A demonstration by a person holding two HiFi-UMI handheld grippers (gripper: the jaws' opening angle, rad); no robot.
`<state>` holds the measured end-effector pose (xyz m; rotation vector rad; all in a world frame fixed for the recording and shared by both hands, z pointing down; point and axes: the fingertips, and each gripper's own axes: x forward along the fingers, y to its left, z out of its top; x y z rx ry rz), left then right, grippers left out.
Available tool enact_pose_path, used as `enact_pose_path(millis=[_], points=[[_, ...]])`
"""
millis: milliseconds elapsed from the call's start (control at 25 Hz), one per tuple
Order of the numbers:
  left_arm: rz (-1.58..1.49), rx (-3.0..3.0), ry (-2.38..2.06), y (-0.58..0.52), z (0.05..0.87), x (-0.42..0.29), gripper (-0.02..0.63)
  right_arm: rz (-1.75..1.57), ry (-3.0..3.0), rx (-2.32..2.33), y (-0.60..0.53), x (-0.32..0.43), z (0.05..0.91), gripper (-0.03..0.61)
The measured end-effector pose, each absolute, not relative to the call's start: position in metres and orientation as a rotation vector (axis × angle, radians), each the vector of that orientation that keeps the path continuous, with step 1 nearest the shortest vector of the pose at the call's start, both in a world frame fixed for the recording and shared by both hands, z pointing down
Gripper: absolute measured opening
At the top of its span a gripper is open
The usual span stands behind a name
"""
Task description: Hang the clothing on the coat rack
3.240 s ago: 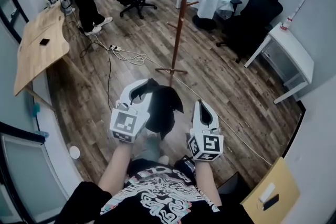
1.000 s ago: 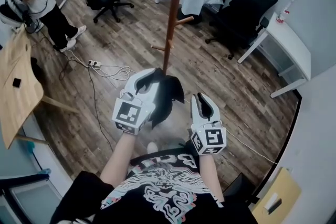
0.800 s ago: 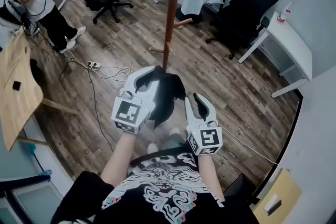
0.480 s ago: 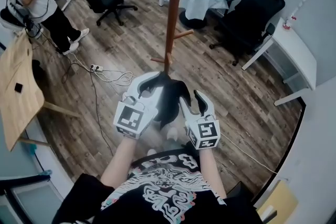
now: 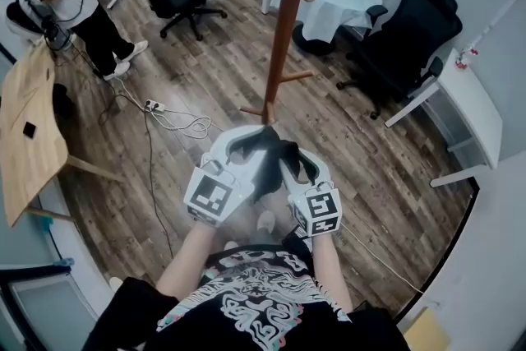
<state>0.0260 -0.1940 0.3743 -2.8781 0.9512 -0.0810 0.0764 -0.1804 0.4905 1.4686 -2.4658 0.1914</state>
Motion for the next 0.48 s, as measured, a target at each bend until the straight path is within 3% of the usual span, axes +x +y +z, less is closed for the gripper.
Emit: enact_pose_path(millis=[120, 480], points=[[-0.11, -2.87, 0.96, -0.205, 0.382, 0.026, 0.015, 0.138, -2.399, 1.487, -0.191, 0.084, 0.496, 0.01], [-0.087, -2.91, 1.068, -0.223, 0.383, 0.021, 0.015, 0.173, -2.428, 1.539, -0.21, 0.098, 0.492, 0.003]])
